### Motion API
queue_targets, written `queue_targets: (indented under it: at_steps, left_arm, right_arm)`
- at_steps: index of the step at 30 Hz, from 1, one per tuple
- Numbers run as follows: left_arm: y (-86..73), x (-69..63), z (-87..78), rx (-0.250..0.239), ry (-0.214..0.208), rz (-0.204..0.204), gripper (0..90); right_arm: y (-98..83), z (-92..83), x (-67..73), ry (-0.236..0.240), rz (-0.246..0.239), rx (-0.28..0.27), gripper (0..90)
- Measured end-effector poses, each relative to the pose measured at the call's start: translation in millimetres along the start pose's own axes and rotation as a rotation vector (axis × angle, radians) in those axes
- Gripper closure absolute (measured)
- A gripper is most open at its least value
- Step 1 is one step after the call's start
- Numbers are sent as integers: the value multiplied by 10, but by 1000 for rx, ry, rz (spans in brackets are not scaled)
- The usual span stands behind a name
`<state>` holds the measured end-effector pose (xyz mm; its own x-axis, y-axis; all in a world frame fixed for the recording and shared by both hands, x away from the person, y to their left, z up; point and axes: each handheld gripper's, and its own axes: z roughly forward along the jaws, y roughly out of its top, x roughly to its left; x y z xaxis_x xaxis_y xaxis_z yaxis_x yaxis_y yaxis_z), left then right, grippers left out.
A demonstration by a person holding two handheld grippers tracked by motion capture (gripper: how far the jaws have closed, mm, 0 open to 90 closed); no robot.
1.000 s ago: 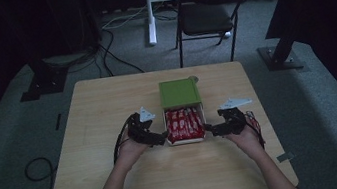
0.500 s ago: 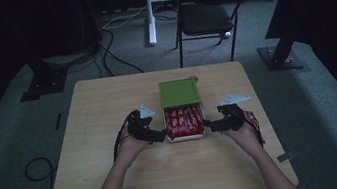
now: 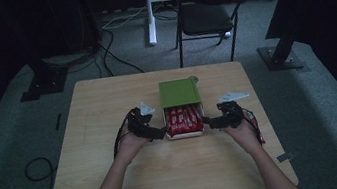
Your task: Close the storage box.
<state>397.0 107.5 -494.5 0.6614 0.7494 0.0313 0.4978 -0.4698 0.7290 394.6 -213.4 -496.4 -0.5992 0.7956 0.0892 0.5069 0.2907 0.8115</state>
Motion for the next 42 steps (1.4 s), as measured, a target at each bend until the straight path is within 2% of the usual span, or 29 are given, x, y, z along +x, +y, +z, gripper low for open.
queue_targets:
  at_steps: [9, 14, 42]
  left_arm:
    - [27, 37, 38, 1, 1, -12, 10]
    - [57, 58, 57, 3, 9, -8, 10]
    - [134, 195, 192, 20, 19, -45, 11]
  right_arm:
    - [32, 41, -33, -3, 22, -1, 104]
    - [54, 62, -43, -16, 22, -1, 104]
    - [147, 211, -140, -46, 55, -13, 104]
